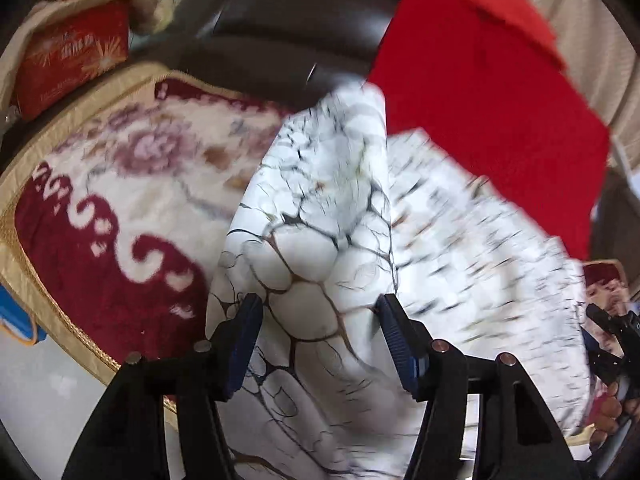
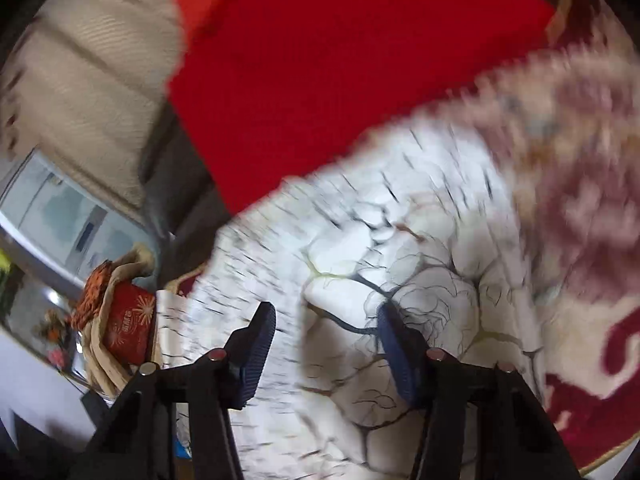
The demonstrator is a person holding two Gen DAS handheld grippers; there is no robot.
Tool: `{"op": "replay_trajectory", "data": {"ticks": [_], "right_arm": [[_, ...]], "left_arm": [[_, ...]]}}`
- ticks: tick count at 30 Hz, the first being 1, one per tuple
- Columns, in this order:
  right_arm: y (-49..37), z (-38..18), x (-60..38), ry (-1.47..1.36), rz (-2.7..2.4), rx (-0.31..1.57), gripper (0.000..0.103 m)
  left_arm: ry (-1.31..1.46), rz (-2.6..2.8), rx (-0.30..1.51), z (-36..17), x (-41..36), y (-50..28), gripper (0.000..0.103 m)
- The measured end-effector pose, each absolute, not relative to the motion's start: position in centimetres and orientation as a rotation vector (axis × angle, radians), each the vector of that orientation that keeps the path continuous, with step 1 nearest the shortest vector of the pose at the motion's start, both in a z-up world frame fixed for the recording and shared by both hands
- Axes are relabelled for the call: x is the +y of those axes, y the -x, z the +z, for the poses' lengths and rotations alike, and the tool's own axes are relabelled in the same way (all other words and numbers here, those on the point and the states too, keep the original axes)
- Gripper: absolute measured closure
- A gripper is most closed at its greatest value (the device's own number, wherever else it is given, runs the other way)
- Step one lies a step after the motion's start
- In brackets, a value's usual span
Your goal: Fold large clothes
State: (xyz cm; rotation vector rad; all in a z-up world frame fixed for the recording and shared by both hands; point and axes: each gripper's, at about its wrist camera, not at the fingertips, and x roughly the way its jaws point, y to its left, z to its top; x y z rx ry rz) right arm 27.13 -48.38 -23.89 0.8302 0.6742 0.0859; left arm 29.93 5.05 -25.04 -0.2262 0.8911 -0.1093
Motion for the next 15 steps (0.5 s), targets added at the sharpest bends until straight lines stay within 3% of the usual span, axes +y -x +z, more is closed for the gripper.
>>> {"op": "replay_trajectory", "data": {"ticks": [1, 2, 15], "right_arm": [[-27.5, -25.1, -48.8, -0.843, 0.074, 0.692, 0.069], [-27.6, -25.8, -49.1, -0.838, 0.065, 0.690, 0.071], [-22.5, -22.6, -50.7, -0.854, 0.171, 0.478, 0.066]], "left_arm": [[0.209, -0.106, 0.907, -25.9, 5.0, -30.3, 0.041], [0.196, -0.100, 0.908, -26.1, 4.9, -30.2, 0.041], [0.137, -0.191, 0.806, -19.6, 1.3, -26.9, 0.040]]}}
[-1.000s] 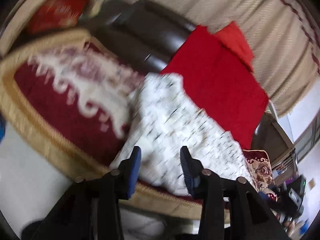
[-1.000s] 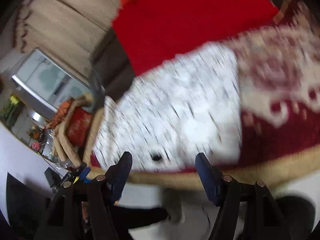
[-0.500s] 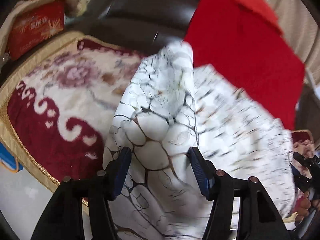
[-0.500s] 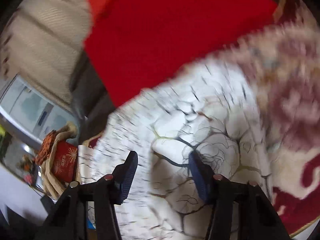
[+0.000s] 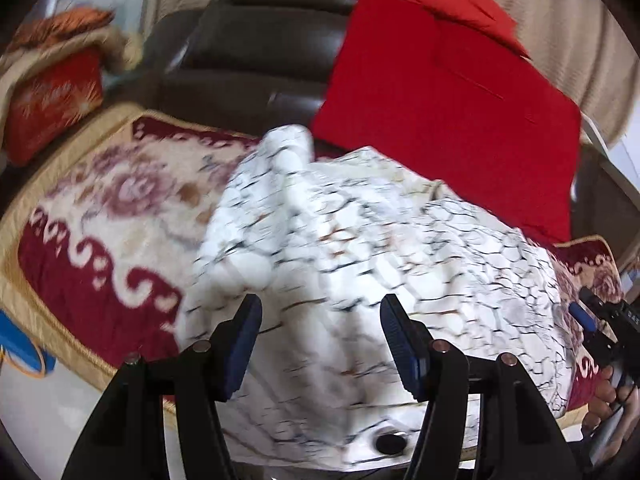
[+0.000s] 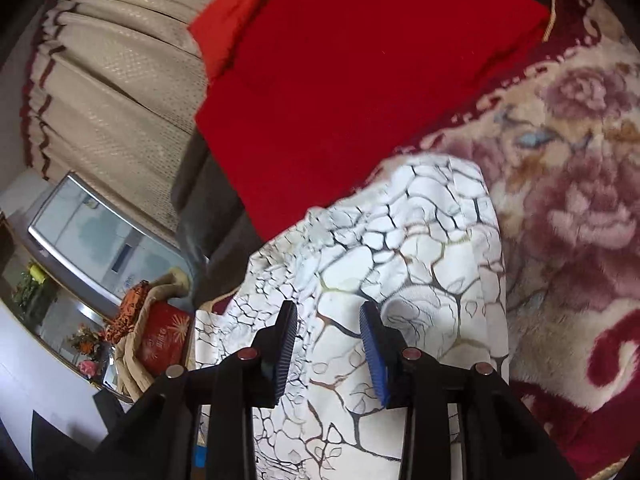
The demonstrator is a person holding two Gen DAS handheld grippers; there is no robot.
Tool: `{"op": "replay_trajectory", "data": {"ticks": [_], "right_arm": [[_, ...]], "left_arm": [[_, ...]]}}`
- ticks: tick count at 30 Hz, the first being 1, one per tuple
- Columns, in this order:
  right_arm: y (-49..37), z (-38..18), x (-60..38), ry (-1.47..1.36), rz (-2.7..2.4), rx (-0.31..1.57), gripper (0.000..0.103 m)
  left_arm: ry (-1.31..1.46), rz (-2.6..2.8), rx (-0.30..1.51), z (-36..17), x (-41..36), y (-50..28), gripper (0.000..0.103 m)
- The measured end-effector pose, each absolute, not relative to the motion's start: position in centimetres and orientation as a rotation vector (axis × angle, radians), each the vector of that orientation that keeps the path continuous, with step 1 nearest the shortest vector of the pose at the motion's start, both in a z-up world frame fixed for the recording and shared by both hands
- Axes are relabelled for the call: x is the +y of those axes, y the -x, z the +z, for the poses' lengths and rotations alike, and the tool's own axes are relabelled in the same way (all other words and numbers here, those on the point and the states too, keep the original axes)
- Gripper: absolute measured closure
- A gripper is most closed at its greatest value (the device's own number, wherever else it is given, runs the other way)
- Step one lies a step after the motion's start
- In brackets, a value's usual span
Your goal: Fold large clothes
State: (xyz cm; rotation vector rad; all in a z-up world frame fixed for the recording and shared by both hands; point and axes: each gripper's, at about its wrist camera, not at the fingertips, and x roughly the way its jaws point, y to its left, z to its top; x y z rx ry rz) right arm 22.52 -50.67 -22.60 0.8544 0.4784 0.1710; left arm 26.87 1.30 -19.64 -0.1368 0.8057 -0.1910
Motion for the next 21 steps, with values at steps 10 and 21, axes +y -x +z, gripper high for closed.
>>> {"op": "replay_trajectory", "data": {"ticks": [10, 21], "right_arm": [[-21.8, -24.6, -53.5, -0.979, 0.180, 0.614, 0.029], [-13.0, -28.4, -59.4, -1.237, 0.184, 0.571, 0.028]], "left_arm": [[-0.099, -0.125, 0.983, -24.5, -3.8, -30.1, 0.031], [-0.042, -0.312, 0.957, -22.3, -8.9, -29.3, 0.031]]}}
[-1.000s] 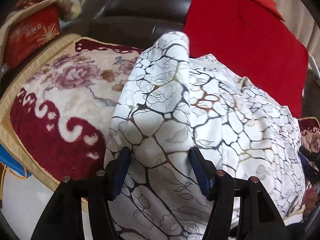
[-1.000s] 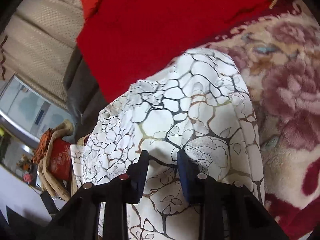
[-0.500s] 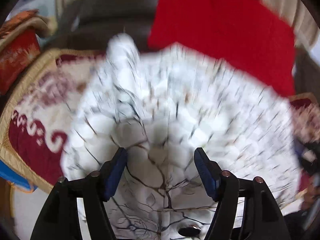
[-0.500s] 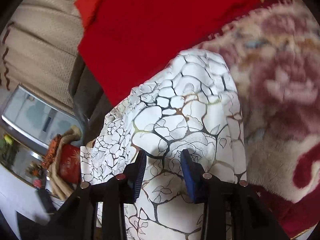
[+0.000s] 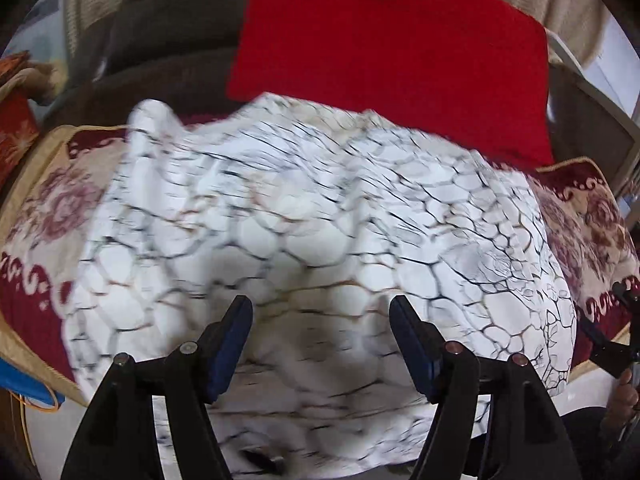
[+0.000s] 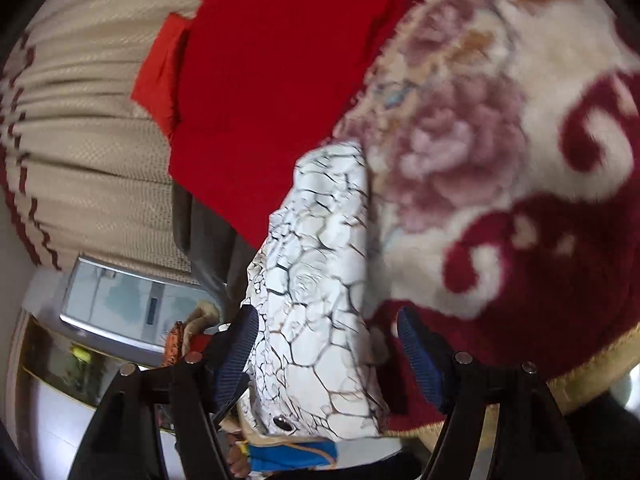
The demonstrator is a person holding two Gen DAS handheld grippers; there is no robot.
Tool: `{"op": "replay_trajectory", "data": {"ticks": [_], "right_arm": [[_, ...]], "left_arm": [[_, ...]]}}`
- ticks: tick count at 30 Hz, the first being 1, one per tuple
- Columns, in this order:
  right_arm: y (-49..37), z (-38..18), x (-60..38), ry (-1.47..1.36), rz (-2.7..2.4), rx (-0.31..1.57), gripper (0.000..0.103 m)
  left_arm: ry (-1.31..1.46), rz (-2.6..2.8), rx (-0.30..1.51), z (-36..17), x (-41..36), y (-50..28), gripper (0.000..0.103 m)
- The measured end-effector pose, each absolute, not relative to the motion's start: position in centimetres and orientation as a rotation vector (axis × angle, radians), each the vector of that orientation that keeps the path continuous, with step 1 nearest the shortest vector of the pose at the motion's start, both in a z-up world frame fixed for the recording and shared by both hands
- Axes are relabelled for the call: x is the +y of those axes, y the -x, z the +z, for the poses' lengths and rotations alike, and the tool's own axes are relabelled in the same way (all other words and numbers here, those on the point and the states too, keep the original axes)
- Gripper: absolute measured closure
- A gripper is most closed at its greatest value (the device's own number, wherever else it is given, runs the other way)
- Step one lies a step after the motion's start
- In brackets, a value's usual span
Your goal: Fold large clothes
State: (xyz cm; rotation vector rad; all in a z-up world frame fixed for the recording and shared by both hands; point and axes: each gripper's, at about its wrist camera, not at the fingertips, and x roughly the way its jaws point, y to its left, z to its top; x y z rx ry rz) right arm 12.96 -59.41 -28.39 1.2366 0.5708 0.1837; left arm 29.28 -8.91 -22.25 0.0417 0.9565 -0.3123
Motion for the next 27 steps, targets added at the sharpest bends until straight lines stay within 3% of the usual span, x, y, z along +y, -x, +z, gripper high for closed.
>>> {"op": "replay_trajectory", "data": {"ticks": [7, 17, 21, 27], "right_arm": [[-15.9, -30.8, -57.6, -1.276, 0.251, 0.689, 0.028], [-20.5, -31.9, -54.2, -1.292, 0.318, 0.758, 0.027], [-19.7, -31.8, -55.0, -1.328, 0.300, 0.714, 0.027], [-15.7, -26.2, -55.8, -1.060, 0.129, 0.495, 0.027]], "left_arm": [[-0.161, -0.268, 1.026, -26.3, -11.5, -31.2, 0.023], [-0.144, -0.276, 0.998, -23.9, -10.0, -31.5, 0.023], [-0.101, -0.225, 0.930, -21.8, -5.4, -30.3, 0.023], [0.134, 0.000, 0.870, -20.7, 5.8, -27.4, 0.023]]}}
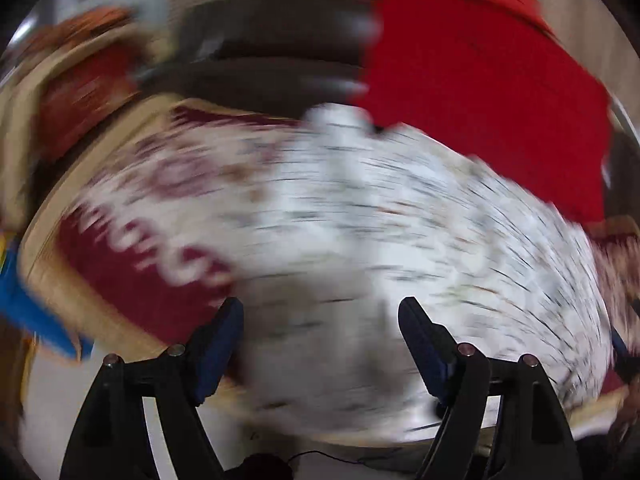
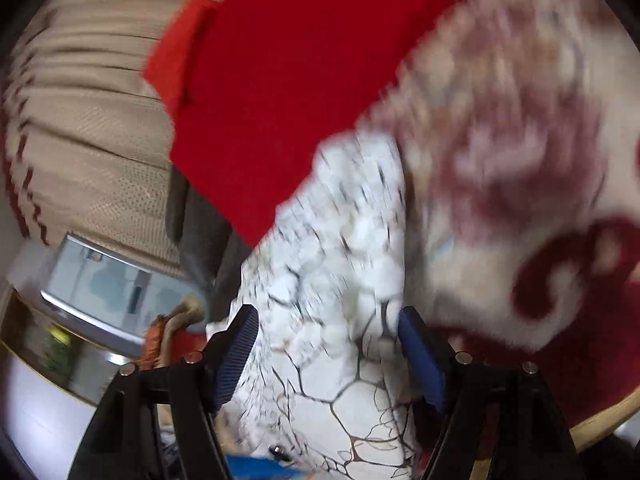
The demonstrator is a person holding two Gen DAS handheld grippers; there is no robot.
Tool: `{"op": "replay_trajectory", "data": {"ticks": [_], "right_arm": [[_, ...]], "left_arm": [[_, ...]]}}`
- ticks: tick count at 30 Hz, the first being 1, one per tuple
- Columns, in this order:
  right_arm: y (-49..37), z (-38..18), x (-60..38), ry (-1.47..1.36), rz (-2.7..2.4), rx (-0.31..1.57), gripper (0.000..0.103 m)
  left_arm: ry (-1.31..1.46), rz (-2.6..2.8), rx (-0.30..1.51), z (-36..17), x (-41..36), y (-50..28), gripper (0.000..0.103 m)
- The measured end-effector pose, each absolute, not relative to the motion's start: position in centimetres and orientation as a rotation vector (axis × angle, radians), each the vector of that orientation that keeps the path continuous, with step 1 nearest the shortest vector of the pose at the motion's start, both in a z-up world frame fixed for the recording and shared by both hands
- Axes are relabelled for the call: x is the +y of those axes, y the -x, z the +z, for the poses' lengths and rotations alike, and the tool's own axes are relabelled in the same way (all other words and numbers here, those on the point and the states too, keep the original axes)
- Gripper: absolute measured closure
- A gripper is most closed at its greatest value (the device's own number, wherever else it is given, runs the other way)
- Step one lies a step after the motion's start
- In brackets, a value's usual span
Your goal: Fold large clothes
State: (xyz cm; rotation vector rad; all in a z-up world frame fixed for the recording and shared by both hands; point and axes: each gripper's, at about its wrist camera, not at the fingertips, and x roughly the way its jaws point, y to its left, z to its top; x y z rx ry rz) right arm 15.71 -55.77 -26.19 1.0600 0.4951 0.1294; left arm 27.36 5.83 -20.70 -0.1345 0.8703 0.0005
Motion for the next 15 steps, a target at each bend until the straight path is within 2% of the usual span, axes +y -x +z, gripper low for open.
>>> {"op": "replay_trajectory", "data": {"ticks": [5, 6, 7, 9, 15], "right_arm": [[-15.0, -21.8, -51.7, -0.818, 0.216, 0.348, 0.030], [-15.4, -21.5, -50.5, -0.787, 0.248, 0.350, 0.037], [-15.9, -21.4, -49.3, -0.757, 0.272, 0.365, 0.051], [-17.3, -21.5, -47.4, -0.711, 0.297, 0.422, 0.062], [-20.4, -24.0, -44.9, -0.719, 0.259, 0.576, 0.064]], "left_arm": [[0.501, 0.085, 0.913, -23.6, 13.4, -23.7, 0.023], [0.545, 0.075, 0.919, -24.1, 13.8, -23.1, 0.023], [0.587, 0.053, 0.928, -24.7, 13.8, -22.6, 0.023], [0.656, -0.012, 0.955, -26.1, 12.7, -22.3, 0.023], [0.854, -0.087, 1.046, -30.6, 9.4, -22.6, 0.022]]}}
